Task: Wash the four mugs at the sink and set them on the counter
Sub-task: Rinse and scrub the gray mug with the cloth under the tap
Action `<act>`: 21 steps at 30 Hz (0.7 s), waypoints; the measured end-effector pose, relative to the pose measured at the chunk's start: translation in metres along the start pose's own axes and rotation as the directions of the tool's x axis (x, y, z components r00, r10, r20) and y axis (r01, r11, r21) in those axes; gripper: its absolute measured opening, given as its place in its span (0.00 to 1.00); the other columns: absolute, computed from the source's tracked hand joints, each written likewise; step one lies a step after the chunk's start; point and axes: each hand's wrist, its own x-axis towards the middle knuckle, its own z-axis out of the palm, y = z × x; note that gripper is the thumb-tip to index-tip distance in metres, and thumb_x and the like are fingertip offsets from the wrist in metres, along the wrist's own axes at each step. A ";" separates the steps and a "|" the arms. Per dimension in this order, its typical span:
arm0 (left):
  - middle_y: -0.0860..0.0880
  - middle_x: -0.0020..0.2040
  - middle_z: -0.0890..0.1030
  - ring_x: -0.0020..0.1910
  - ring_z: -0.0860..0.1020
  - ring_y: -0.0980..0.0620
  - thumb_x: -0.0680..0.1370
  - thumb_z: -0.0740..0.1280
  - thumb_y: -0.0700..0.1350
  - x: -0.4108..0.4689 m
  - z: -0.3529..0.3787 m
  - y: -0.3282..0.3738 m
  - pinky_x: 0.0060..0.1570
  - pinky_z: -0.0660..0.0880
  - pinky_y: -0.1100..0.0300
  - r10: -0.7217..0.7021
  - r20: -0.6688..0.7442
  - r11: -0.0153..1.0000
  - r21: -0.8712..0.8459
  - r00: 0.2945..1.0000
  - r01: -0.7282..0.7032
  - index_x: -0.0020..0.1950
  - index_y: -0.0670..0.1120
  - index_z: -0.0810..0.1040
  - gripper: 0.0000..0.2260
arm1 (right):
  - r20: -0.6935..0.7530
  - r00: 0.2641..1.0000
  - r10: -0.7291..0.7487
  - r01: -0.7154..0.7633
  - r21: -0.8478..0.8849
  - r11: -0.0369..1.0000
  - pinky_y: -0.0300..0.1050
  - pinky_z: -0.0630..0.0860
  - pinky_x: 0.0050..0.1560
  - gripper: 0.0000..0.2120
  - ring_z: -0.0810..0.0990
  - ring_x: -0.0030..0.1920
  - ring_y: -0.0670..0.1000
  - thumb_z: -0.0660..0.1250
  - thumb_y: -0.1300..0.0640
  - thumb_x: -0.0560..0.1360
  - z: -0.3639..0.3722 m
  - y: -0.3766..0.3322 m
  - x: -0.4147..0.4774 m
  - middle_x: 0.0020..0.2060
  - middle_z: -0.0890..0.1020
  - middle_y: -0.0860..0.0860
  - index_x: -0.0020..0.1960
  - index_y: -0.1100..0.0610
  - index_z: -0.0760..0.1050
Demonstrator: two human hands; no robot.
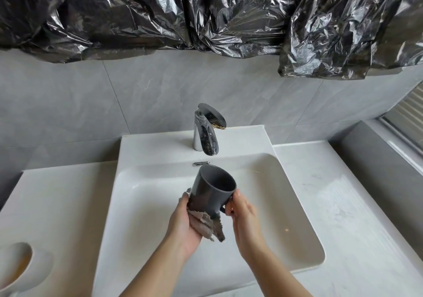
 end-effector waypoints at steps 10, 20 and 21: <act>0.31 0.43 0.80 0.36 0.76 0.40 0.81 0.51 0.63 -0.007 0.007 -0.010 0.37 0.71 0.49 0.364 0.006 0.881 0.324 0.931 -0.346 0.49 0.47 0.81 0.25 | -0.063 0.975 0.212 -0.195 0.206 0.959 0.47 0.69 0.47 0.27 0.81 0.46 0.51 0.52 0.46 0.84 0.032 -0.005 -0.025 0.43 0.86 0.54 0.28 0.53 0.69; 0.40 0.40 0.85 0.40 0.82 0.41 0.84 0.51 0.55 -0.002 -0.012 0.014 0.45 0.73 0.51 0.133 0.055 0.979 0.151 0.990 -0.140 0.55 0.45 0.79 0.20 | 0.158 0.987 0.012 0.022 -0.218 0.976 0.35 0.66 0.42 0.25 0.72 0.38 0.48 0.54 0.42 0.77 -0.003 -0.009 -0.021 0.29 0.77 0.49 0.25 0.50 0.72; 0.40 0.43 0.85 0.40 0.83 0.41 0.83 0.53 0.54 0.000 -0.014 0.014 0.46 0.74 0.51 0.109 0.046 0.981 0.156 0.993 -0.115 0.58 0.44 0.78 0.19 | 0.200 0.979 0.031 0.024 -0.266 0.964 0.34 0.67 0.42 0.25 0.72 0.39 0.48 0.54 0.41 0.77 -0.009 -0.009 -0.019 0.30 0.79 0.49 0.26 0.50 0.72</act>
